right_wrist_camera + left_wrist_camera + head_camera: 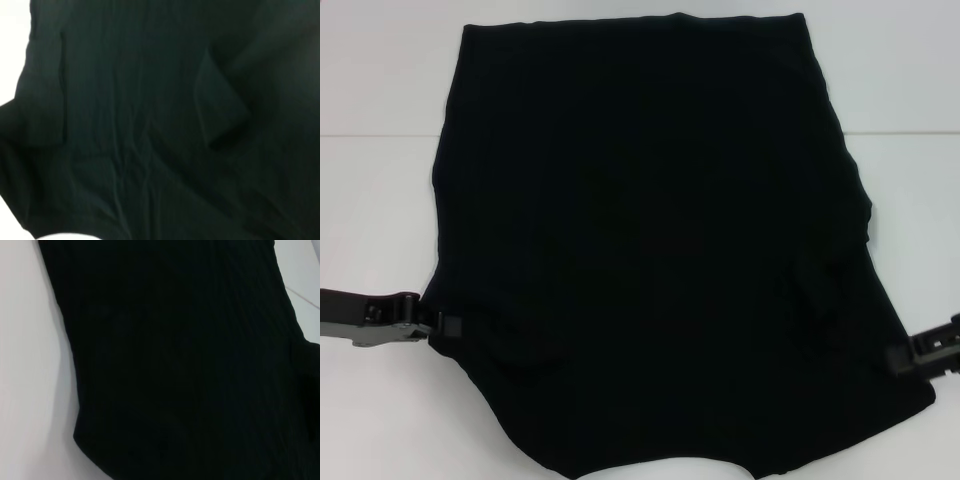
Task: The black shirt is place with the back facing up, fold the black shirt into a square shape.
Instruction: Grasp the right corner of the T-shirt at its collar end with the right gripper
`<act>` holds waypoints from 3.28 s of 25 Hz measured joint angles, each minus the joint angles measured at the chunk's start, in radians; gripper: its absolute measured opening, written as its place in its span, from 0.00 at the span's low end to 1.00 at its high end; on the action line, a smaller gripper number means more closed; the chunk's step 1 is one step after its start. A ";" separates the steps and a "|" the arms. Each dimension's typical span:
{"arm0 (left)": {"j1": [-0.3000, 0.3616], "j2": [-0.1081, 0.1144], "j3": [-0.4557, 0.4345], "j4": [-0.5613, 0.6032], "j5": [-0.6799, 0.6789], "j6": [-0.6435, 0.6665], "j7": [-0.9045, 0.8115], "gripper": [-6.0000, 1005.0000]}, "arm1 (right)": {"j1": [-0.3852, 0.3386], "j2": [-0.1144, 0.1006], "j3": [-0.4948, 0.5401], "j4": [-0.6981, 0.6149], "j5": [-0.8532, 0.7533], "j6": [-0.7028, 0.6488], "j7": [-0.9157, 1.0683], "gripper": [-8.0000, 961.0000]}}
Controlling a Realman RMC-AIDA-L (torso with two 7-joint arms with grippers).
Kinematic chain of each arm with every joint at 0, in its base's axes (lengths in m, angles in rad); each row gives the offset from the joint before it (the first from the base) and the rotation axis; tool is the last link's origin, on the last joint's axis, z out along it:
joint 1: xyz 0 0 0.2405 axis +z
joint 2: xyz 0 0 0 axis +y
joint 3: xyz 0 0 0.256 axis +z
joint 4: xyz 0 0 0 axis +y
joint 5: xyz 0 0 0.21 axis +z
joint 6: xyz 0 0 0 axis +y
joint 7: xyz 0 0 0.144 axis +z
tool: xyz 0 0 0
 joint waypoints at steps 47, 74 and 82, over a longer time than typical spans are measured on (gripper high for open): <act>-0.008 0.022 -0.046 -0.026 -0.006 -0.034 -0.004 0.05 | -0.010 0.053 -0.054 -0.067 -0.120 0.088 0.011 0.70; -0.006 0.022 -0.049 -0.026 -0.006 -0.034 -0.002 0.05 | 0.019 0.095 -0.102 -0.060 -0.113 0.112 0.003 0.70; -0.001 0.022 -0.051 -0.026 -0.006 -0.034 0.002 0.05 | 0.036 0.102 -0.098 -0.055 -0.111 0.112 0.003 0.69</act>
